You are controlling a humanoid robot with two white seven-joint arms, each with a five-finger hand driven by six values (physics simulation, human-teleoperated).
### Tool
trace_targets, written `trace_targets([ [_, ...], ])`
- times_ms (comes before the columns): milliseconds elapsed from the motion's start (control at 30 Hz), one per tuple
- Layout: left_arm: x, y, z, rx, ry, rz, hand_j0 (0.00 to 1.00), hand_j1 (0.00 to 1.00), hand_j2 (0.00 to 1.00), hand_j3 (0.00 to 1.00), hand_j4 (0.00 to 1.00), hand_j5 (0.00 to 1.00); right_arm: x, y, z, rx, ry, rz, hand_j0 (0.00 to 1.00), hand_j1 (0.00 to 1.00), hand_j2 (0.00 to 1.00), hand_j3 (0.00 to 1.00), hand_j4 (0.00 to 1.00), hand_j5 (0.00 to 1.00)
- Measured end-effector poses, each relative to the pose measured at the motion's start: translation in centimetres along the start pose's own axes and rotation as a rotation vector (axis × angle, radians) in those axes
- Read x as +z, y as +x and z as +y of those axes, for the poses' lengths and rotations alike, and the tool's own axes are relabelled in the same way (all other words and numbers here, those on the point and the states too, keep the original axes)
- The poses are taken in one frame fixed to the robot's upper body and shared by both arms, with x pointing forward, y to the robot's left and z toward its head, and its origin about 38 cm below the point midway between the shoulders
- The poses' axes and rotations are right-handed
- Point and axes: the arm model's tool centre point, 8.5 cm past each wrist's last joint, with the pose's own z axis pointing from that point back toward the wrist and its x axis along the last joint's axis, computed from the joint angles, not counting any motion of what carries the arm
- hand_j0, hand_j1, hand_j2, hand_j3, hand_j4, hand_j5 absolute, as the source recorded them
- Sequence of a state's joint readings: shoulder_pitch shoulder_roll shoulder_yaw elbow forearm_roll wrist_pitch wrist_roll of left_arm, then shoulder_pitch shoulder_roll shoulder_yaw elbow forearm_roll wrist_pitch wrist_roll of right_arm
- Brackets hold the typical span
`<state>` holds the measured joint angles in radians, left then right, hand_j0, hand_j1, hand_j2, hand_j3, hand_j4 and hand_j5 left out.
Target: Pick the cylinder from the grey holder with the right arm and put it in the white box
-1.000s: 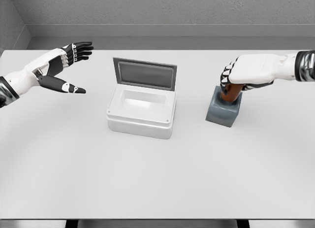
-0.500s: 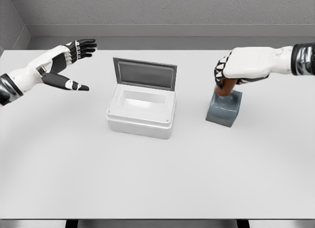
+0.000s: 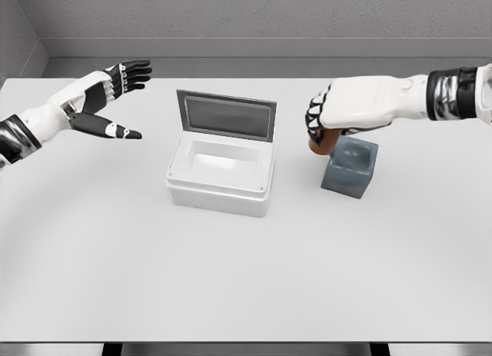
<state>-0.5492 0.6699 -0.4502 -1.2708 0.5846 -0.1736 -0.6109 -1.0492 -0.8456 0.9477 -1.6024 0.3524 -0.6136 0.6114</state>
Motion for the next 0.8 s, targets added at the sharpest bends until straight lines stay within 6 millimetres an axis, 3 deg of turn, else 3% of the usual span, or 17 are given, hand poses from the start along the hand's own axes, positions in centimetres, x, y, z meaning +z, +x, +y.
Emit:
trace_targets([
  [800,-0.9,0.0,0.0,0.006,-0.003,0.002,1.00,1.00,1.00,1.00,1.00,1.00,-2.9,2.7,-2.3,0.056,-0.055,-0.099,0.46,0.46,0.46,0.46,0.46,0.46],
])
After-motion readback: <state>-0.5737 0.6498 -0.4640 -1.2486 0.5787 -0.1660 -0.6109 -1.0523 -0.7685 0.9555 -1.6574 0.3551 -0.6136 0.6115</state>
